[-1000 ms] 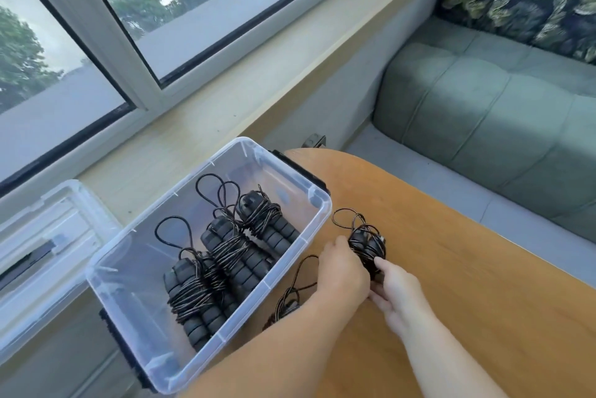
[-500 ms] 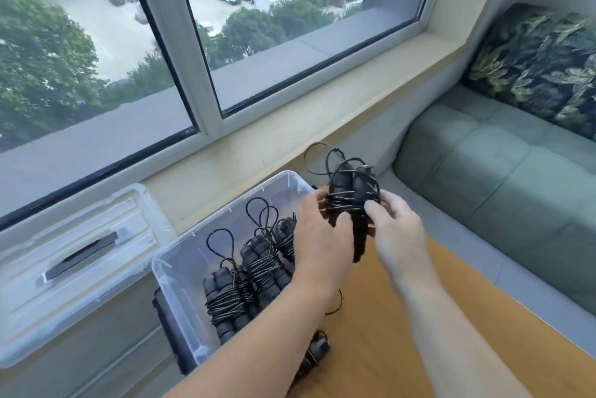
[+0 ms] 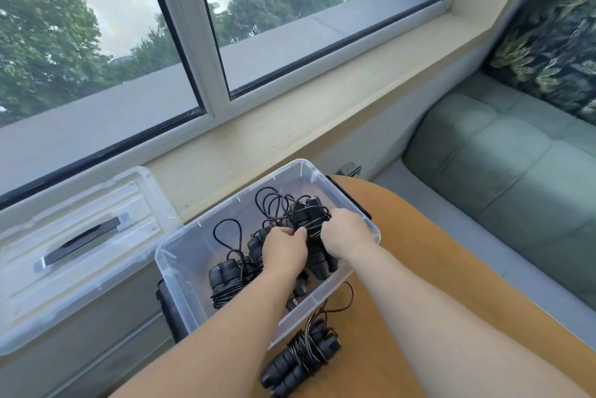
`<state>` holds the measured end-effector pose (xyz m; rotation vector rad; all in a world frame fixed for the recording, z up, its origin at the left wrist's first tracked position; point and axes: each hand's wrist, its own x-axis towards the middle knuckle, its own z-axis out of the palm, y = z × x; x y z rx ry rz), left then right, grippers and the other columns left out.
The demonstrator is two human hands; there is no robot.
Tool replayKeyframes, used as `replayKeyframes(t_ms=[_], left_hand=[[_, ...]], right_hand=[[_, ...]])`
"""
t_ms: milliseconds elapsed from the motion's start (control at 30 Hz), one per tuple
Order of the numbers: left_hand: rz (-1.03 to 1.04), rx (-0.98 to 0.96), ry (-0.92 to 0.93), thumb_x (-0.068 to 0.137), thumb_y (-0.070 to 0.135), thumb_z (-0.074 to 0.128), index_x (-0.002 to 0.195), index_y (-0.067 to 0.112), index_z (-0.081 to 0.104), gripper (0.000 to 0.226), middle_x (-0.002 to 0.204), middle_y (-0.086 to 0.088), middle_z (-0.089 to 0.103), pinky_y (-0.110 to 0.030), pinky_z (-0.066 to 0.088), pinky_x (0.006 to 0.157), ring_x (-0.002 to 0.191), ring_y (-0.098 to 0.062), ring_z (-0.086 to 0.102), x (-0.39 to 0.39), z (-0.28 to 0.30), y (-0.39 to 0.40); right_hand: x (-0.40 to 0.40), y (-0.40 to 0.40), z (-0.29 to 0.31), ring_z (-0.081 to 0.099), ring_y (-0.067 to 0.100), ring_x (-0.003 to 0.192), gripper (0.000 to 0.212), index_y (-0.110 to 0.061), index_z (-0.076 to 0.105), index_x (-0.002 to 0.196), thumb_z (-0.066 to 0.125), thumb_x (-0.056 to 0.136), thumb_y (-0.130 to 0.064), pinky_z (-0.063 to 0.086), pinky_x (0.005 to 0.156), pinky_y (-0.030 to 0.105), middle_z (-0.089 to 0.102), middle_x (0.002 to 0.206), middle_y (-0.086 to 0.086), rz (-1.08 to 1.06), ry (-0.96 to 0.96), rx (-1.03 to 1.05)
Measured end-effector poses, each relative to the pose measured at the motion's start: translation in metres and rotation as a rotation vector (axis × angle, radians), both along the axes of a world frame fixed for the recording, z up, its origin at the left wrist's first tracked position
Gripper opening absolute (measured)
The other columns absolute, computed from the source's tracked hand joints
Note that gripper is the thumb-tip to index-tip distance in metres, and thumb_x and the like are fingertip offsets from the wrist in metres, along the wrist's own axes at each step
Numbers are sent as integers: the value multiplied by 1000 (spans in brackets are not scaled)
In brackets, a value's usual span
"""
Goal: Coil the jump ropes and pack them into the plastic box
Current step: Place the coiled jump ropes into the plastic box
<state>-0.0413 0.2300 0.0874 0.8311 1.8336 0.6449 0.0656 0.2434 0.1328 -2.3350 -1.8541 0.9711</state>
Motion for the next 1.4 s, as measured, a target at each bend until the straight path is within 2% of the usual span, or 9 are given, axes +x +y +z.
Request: replayKeyframes(t_ms=[267,533,667,800,900,1100,1267,1333,1400], left_hand=[[-141,-34,238,101,32,50,108,9,60,26,98,-3,56,-28,33,70,87,-19,47,-2,-7,9],[-170,-48,252,97,31,53,116,-4,62,41,109,-21,67,-32,34,57,102,-37,63,1,-4,16],[-125,100,332,97,29,52,120,13,54,28,117,-4,54,-30,37,73,96,-21,52,2,28,-1],[-314,515,263,97,20,53,101,19,61,10,100,4,61,-17,39,76,87,-10,55,19,65,-36],[-549,592,218,94,18,57,96,17,66,9,95,3,65,-21,42,75,84,-12,56,39,69,-66],[-728,390,229,94,19,55,97,21,68,13,93,5,70,-29,46,72,84,-15,59,51,38,-118],[-809,12,469,98,19,48,131,17,52,34,135,-4,47,-31,43,99,119,-22,49,27,-19,-145],[-797,-88,569,97,21,47,137,14,43,41,142,-7,36,-36,37,107,128,-27,39,18,-40,-151],[-747,-156,577,97,23,44,134,12,41,38,144,-8,36,-40,36,108,130,-29,38,12,-55,-152]], right_hand=[[-7,9,-8,62,28,104,31,-6,64,119,40,100,-9,47,67,32,60,118,11,30,-56,-56],[-6,9,-1,61,34,108,29,-2,63,115,44,100,-18,42,75,32,62,108,15,-67,0,-9],[4,-4,15,58,28,80,22,-5,64,100,48,94,-19,39,61,27,63,92,9,-205,30,161],[24,-34,25,62,24,83,21,-16,67,91,47,93,-21,50,69,32,69,89,3,-455,348,367],[36,-71,18,68,25,83,19,-21,68,80,51,89,-18,58,79,45,71,80,0,-695,588,392],[45,-141,-28,56,18,60,13,-8,67,85,55,91,-10,51,64,34,62,68,3,-1062,845,247],[21,-182,-79,54,21,65,11,-7,63,91,53,94,-9,47,60,30,61,76,9,-1144,908,-18],[8,-191,-94,57,22,74,16,-8,63,108,54,94,-12,51,68,32,63,86,9,-1158,918,-124],[-1,-195,-105,60,28,99,31,-6,57,124,57,94,-16,52,93,41,63,105,12,-1162,921,-227]])
